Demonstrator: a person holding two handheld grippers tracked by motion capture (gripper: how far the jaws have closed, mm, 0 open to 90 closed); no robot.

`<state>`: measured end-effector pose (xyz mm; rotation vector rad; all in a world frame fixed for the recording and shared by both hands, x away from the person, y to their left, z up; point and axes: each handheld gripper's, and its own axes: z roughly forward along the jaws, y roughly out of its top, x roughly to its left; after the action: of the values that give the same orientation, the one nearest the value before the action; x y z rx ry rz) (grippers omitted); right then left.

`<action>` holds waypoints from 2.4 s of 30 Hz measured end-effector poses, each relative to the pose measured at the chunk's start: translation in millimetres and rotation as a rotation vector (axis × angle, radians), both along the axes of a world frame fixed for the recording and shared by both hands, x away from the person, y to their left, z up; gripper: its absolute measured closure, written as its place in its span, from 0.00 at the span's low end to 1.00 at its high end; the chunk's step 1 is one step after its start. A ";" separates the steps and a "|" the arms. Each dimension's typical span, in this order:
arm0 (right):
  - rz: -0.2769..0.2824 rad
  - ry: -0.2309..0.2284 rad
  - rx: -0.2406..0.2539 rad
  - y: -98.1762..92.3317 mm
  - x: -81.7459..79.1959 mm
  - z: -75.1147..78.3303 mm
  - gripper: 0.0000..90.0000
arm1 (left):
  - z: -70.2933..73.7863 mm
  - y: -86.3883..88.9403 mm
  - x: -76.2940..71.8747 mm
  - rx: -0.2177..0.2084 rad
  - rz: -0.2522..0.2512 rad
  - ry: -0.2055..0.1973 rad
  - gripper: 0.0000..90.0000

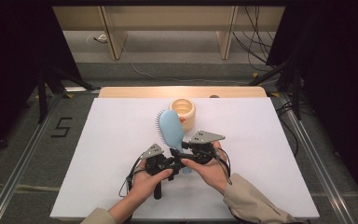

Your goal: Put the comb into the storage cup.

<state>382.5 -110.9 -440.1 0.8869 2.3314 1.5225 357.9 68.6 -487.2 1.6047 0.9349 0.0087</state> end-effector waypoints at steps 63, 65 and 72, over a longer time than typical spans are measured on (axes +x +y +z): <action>-0.026 -0.113 0.074 2.7 11.6 57.7 0.00 | 0.7 1.2 0.8 -0.004 -0.009 0.001 0.74; -0.024 -0.117 0.076 5.6 13.5 61.0 0.00 | 0.6 0.9 0.7 -0.005 -0.007 0.003 0.74; -0.023 -0.126 0.073 16.0 19.8 70.6 0.00 | 0.8 1.0 0.4 -0.004 -0.005 0.003 0.74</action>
<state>402.3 -94.9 -369.5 0.8057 2.1833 1.6138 358.4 69.6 -486.5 1.6035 0.9326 0.0008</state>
